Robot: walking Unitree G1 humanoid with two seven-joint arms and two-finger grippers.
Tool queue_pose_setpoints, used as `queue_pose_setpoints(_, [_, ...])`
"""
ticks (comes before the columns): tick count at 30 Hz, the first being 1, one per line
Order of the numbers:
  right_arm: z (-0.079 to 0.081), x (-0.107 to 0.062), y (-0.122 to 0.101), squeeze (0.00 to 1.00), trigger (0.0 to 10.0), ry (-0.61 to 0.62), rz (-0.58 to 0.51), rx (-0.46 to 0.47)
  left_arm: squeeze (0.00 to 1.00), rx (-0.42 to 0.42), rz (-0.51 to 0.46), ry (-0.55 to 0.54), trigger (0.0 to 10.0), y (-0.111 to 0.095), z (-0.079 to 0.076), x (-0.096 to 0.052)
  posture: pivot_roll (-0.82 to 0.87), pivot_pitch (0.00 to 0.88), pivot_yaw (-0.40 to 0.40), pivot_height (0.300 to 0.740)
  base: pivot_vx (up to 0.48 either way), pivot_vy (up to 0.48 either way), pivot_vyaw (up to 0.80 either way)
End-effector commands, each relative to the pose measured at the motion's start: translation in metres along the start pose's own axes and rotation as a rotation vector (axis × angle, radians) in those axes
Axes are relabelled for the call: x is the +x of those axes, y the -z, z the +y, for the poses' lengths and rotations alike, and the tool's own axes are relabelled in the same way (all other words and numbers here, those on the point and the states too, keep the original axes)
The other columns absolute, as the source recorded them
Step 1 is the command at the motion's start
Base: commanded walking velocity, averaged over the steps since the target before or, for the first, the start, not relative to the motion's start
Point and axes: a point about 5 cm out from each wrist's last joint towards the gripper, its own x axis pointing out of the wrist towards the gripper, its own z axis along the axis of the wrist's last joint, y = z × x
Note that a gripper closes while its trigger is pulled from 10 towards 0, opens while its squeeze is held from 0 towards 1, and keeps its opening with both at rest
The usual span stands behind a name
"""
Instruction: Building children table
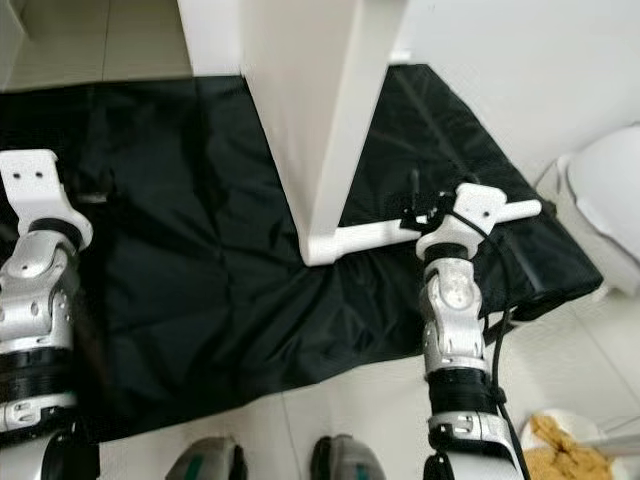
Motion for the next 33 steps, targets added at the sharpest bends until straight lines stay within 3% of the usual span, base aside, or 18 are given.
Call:
queue_pose_setpoints(1, [0.005,-0.001,0.003,0.0,10.0,-0.011,0.013,0.005,0.0,0.011,0.008,-0.029,10.0,0.002,0.005,0.0,0.09,0.083,-0.04,0.74,0.0,0.394,0.0])
queue_pose_setpoints(5, [0.005,-0.002,0.003,0.0,10.0,-0.009,0.013,0.004,0.0,0.012,0.008,-0.031,10.0,0.002,0.005,0.0,0.09,0.083,-0.04,0.74,0.0,0.394,0.0])
queue_pose_setpoints(8, [-0.005,-0.004,0.002,0.0,10.0,0.09,-0.004,-0.04,0.0,0.015,-0.005,-0.03,10.0,0.001,0.005,0.0,0.09,0.083,-0.036,0.74,0.0,0.0,0.0])
queue_pose_setpoints(10, [-0.025,-0.009,0.005,0.0,10.0,0.282,0.009,-0.09,0.0,0.037,-0.017,-0.021,10.0,-0.001,0.004,0.0,0.09,0.083,-0.034,0.74,0.0,0.0,0.0])
queue_pose_setpoints(16, [-0.036,-0.019,0.012,0.0,10.0,0.427,0.048,-0.092,0.0,0.041,-0.039,0.011,10.0,-0.005,0.002,0.0,0.09,0.082,-0.022,0.74,0.0,0.0,0.0])
queue_pose_setpoints(25, [-0.024,-0.03,0.011,0.0,10.0,0.348,0.027,-0.1,0.0,0.038,-0.059,0.06,10.0,-0.01,0.0,0.001,0.09,0.087,-0.015,0.74,0.0,0.0,0.0])
queue_pose_setpoints(28, [-0.013,-0.041,0.013,0.0,10.0,0.288,0.029,-0.102,0.0,0.037,-0.069,0.081,10.0,-0.011,-0.001,0.0,0.09,0.089,-0.015,0.74,0.0,0.0,0.0])
queue_pose_setpoints(31, [0.007,-0.067,0.017,0.0,10.0,0.071,0.054,-0.071,0.0,0.047,-0.09,0.134,10.0,-0.015,-0.003,-0.003,0.09,0.099,-0.017,0.74,0.0,0.0,0.0])
queue_pose_setpoints(33, [0.01,-0.073,0.017,0.0,10.0,0.016,0.059,-0.061,0.0,0.048,-0.093,0.147,10.0,-0.016,-0.003,-0.003,0.08,0.101,-0.016,0.74,0.0,0.0,0.0])
